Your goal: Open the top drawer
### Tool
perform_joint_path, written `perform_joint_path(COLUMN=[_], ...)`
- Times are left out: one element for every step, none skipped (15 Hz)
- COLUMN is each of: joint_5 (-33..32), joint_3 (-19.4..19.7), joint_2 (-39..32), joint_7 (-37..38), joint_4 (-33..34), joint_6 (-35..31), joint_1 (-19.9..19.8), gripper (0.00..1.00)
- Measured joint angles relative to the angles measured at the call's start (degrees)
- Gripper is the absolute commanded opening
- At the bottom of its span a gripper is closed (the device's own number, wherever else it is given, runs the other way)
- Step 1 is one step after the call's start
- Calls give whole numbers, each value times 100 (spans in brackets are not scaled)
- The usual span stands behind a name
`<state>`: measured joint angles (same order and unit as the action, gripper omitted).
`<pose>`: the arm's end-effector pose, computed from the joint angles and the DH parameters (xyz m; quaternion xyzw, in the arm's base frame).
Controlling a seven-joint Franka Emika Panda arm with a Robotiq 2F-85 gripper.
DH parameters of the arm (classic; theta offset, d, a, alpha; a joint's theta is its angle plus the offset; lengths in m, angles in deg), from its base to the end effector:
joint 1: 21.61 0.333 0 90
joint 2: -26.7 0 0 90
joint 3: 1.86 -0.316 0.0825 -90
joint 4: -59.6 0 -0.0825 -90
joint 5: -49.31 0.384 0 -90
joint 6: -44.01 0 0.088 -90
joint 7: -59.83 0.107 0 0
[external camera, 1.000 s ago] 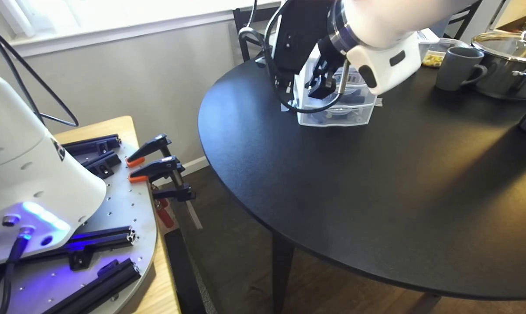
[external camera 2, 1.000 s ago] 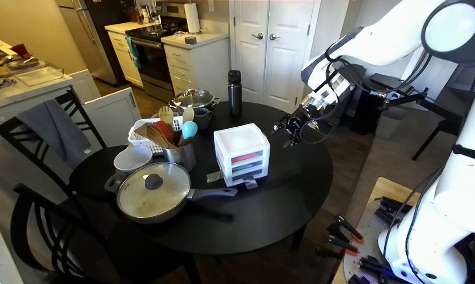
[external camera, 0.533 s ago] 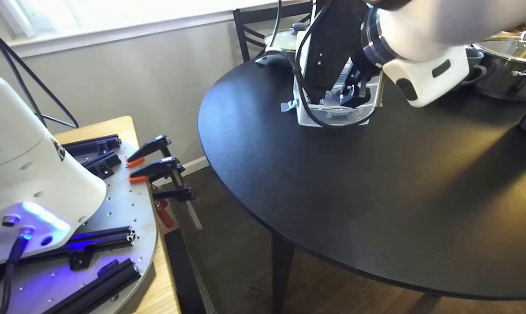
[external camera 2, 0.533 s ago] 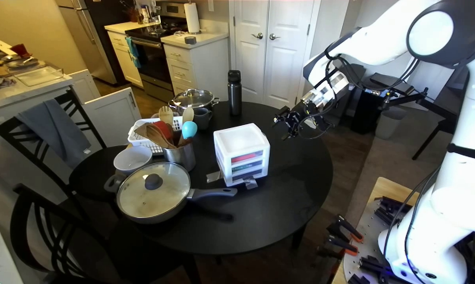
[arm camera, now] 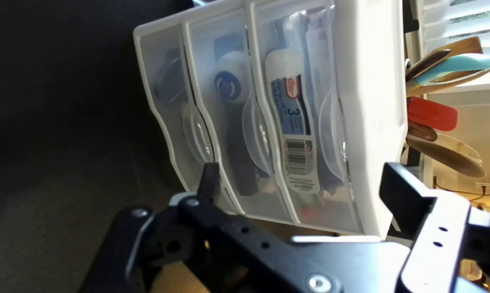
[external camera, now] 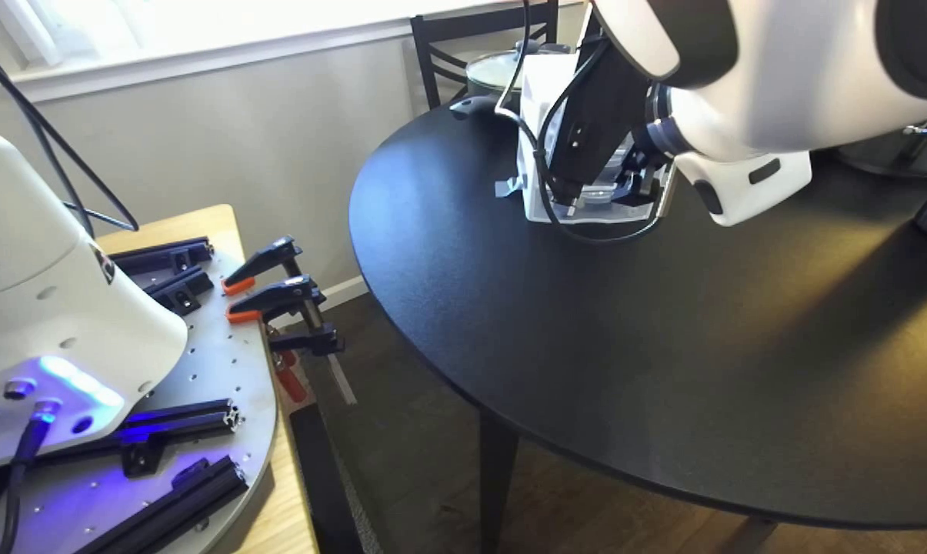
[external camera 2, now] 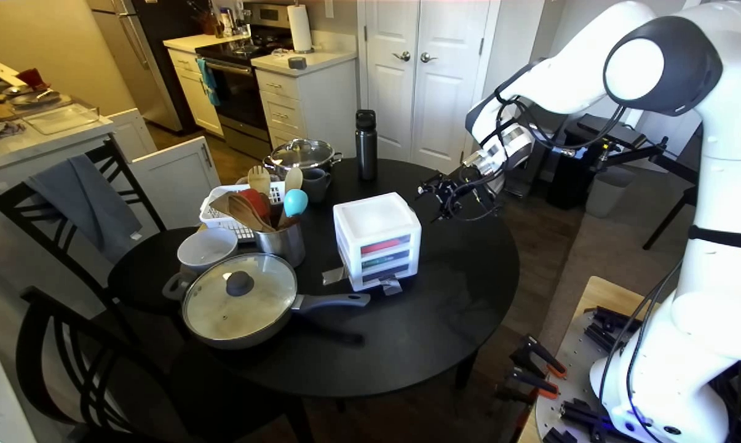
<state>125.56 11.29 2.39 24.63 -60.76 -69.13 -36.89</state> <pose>0.5161 -0.2091 0.2125 -0.8052 0.3401 -0.0676 0.4810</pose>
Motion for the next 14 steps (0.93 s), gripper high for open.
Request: perform_joint_path(joint_5=[46, 70, 74, 74, 74, 74, 74, 74, 74, 74, 74, 79, 101, 118], joint_3=[-24, -40, -52, -59, -69, -85, -104, -126, -145, -160, -170, -175, -174, -174], joint_2=[-9, -9, -9, -9, -8, -8, -8, -8, -8, -7, -6, -2, 18, 40], joint_7=[-5, -7, -7, -8, -19, -38, -64, -81, -87, -89, -90, -92, -94, -95], joint_4=[29, 50, 73, 92, 105, 111, 111, 111, 111, 111, 109, 109, 108, 104], joint_6=[16, 34, 69, 101, 123, 132, 134, 134, 134, 134, 134, 135, 151, 167], joint_1=[0, 0, 0, 0, 0, 1, 3, 6, 10, 12, 14, 14, 12, 12], gripper=[100, 100, 93, 75, 67, 60, 53, 47, 39, 34, 28, 21, 16, 8])
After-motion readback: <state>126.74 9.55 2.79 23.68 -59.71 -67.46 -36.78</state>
